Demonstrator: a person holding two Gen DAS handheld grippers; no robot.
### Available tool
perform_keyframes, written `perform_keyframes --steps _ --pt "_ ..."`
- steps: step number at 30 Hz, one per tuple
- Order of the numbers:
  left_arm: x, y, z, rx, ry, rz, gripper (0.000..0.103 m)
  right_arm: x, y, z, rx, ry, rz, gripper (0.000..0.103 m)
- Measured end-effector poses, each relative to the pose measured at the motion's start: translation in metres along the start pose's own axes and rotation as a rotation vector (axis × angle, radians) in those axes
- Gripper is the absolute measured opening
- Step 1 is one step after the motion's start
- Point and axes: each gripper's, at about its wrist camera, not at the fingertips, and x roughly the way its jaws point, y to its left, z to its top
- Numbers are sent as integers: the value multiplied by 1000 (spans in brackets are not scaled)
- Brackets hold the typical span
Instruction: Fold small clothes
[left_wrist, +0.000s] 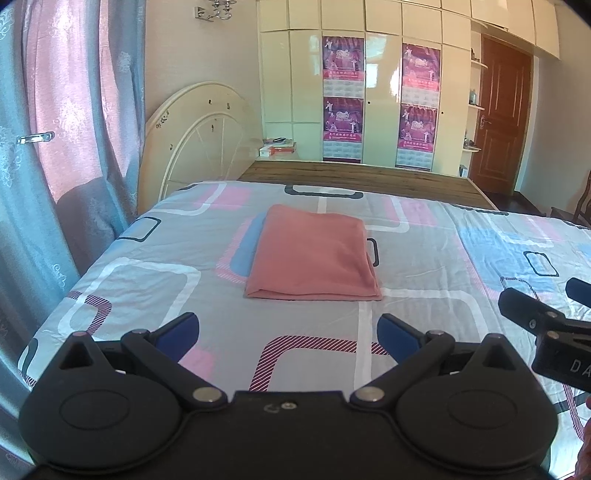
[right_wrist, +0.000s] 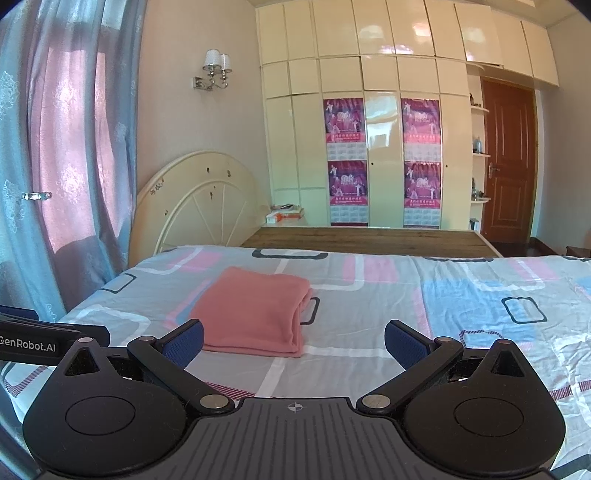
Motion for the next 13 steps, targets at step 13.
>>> perform_keyframes --steps 13 --pt "43 4 8 2 -43 -25 103 20 -9 -4 21 52 -36 103"
